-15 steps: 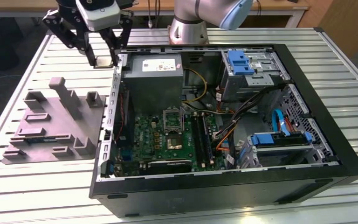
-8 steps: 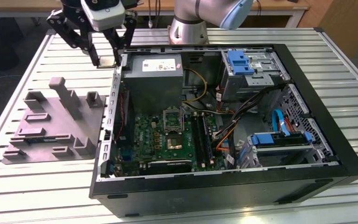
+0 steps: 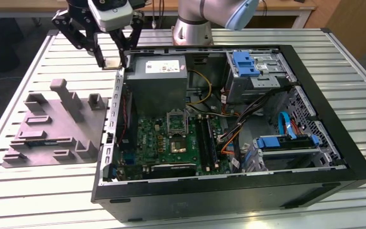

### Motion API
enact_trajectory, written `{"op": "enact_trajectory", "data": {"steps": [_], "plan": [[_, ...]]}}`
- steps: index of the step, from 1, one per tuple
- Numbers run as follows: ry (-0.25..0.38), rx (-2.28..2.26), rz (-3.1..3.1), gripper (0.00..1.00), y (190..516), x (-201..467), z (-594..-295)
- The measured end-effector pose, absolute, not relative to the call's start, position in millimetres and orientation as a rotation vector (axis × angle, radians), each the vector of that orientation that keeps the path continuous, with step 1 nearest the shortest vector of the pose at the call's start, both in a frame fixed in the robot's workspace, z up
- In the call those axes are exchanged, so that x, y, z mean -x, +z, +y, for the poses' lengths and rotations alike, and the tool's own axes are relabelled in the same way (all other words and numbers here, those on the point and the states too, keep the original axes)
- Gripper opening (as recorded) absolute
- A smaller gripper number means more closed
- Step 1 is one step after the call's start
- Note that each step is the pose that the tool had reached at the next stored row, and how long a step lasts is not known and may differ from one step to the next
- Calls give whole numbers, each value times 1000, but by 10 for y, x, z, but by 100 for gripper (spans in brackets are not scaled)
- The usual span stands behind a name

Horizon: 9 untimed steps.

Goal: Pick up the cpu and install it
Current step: 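Pick up the cpu and move it towards the insertion slot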

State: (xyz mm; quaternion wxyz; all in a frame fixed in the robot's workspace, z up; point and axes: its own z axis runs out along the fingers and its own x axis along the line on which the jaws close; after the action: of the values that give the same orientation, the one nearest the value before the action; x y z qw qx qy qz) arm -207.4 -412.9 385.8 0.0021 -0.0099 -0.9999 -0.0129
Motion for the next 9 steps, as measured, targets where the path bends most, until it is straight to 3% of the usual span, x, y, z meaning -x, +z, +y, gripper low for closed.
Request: {"op": "enact_trajectory", "data": {"steps": [9], "plan": [[-41,31,-3137,47,3857,2016,-4129]]}}
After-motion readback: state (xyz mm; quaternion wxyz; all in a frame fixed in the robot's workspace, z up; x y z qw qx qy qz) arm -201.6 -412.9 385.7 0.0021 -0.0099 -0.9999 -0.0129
